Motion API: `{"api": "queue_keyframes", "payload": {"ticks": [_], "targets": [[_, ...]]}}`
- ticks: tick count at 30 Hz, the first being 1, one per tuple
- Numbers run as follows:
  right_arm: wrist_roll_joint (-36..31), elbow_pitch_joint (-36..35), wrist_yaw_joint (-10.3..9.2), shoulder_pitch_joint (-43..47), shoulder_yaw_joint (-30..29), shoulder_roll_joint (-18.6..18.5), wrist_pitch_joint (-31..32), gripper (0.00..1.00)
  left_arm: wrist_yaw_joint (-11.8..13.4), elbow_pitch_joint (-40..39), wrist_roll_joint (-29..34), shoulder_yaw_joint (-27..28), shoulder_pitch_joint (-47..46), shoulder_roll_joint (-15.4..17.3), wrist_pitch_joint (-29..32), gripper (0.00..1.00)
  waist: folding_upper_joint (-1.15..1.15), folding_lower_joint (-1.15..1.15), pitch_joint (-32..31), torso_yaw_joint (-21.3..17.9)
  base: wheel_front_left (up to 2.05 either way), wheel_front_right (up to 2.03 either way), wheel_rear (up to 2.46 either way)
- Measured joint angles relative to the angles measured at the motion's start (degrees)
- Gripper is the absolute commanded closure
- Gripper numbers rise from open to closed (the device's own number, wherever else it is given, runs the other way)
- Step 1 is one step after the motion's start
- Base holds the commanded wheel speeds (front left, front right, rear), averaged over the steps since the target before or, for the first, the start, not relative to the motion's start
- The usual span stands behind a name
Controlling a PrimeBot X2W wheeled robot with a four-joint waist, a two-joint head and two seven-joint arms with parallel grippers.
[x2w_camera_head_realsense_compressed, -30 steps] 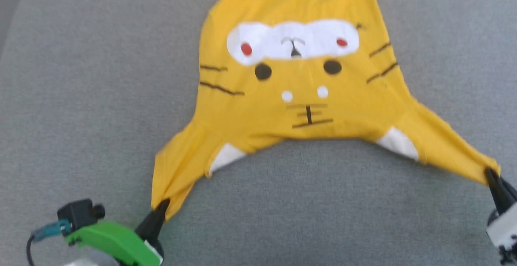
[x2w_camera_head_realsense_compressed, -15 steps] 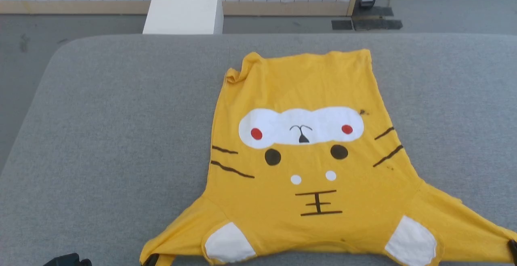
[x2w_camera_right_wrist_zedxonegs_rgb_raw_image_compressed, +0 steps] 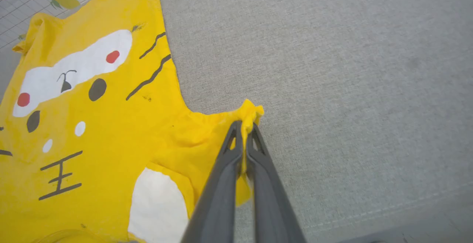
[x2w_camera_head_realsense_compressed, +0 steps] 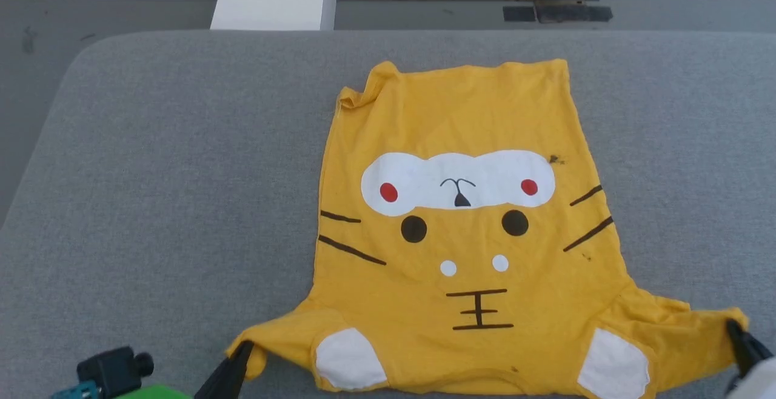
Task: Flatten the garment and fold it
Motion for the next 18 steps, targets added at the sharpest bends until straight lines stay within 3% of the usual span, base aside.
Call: {"api": "queue_keyframes", "payload": {"ticks": [8,9,10,11,12,16,18], "targets": [[-9.7,18.3,0.00,-7.7,4.7,-2.0,1.3,1.00,-0.6,0.9,1.0,-2.0,-4.2,-0.2,1.5,1.00,0.00,0.00,1.7,1.0,0.00,0.00,0.00],[-10.8,22.4,0.07,-9.6,4.9,-2.7,0.4,0.94,-0.6,1.1,1.1,-2.2,-4.4,-0.2,1.5,1.00,0.00,0.00,1.7,1.1,0.00,0.00,0.00],[-10.8,23.5,0.08,-10.2,4.6,-2.7,-0.1,0.74,-0.6,1.2,1.2,-2.2,-4.4,-0.2,1.5,1.00,0.00,0.00,1.7,1.1,0.00,0.00,0.00],[-10.8,24.1,0.09,-10.6,4.4,-2.7,-0.2,0.20,-0.6,1.2,1.2,-2.3,-4.5,-0.2,1.6,1.00,0.00,0.00,1.7,1.1,0.00,0.00,0.00],[-10.7,24.4,0.19,-10.8,3.9,-2.7,-0.3,0.00,-0.6,1.1,1.2,-2.3,-4.5,-0.2,1.6,1.00,0.00,0.00,1.6,1.2,0.00,0.00,0.00],[-10.0,22.8,0.23,-10.6,2.2,-3.6,0.9,0.00,-0.6,0.6,2.2,-2.7,-4.5,-0.1,1.5,1.00,0.00,0.00,1.7,1.3,0.00,0.00,0.00],[-8.4,18.3,0.03,-9.6,0.5,-3.7,3.0,0.00,-0.7,-0.3,2.8,-3.2,-4.7,-0.1,1.2,1.00,0.00,0.00,1.8,1.7,0.00,0.00,0.00]]}}
